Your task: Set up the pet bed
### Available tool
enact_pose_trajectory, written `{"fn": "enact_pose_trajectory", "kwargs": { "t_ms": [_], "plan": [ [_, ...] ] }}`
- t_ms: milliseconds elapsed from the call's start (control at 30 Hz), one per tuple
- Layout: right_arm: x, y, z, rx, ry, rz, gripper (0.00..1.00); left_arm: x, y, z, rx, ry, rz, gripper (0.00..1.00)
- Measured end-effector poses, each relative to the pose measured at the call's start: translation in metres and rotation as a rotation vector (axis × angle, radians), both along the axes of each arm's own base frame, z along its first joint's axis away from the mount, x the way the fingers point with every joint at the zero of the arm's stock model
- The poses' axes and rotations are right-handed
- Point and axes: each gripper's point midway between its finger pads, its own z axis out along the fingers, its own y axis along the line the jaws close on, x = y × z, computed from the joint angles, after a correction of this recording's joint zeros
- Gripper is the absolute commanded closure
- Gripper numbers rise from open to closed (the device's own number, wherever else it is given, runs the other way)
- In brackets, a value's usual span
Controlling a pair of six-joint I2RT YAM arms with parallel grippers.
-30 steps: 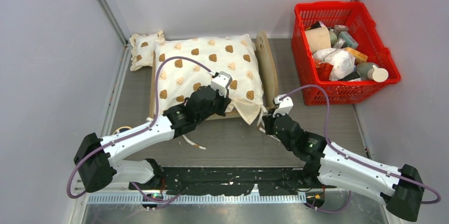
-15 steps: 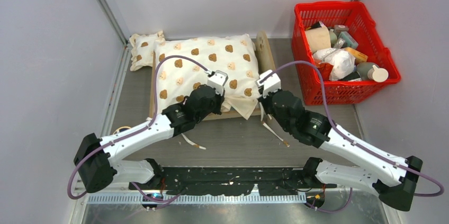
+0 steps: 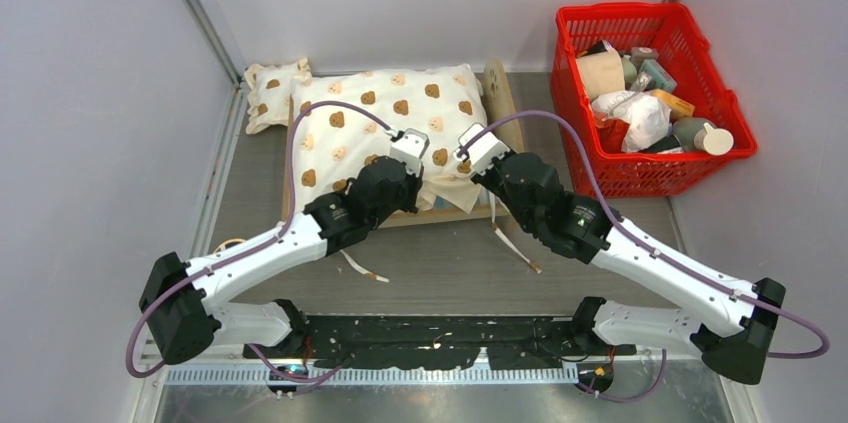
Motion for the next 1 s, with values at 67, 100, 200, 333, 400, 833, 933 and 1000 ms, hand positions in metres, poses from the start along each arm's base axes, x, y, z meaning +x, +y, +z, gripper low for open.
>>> {"fn": "enact_pose_trajectory", "kwargs": {
  "t_ms": [67,100,200,333,400,833,933,1000],
  "plan": [
    [0.001,0.000,0.003,-0.014,-0.014,0.010,0.95,0.000,0.000,0.000,0.002,0.002,0.000,1.00],
    [0.001,0.000,0.004,-0.016,-0.021,0.012,0.95,0.000,0.000,0.001,0.003,0.002,0.000,1.00],
    [0.002,0.000,0.008,-0.022,-0.043,0.024,0.95,0.000,0.000,0.003,-0.001,-0.001,0.000,1.00],
    [0.004,0.000,0.007,-0.052,-0.067,0.039,0.95,0.000,0.000,0.003,-0.001,-0.001,0.000,1.00],
    [0.006,-0.001,0.006,-0.069,-0.077,0.043,0.95,0.000,0.000,0.003,0.000,0.000,0.001,1.00],
    [0.019,-0.002,0.015,-0.080,-0.129,0.042,0.95,0.000,0.000,0.003,0.002,0.002,0.000,1.00],
    [0.021,-0.001,0.010,-0.074,-0.125,0.036,0.95,0.000,0.000,0.003,0.002,0.002,0.000,1.00],
    [0.022,-0.003,0.001,-0.071,-0.109,0.028,0.95,0.000,0.000,0.002,0.003,0.002,0.000,1.00]
  ]
}}
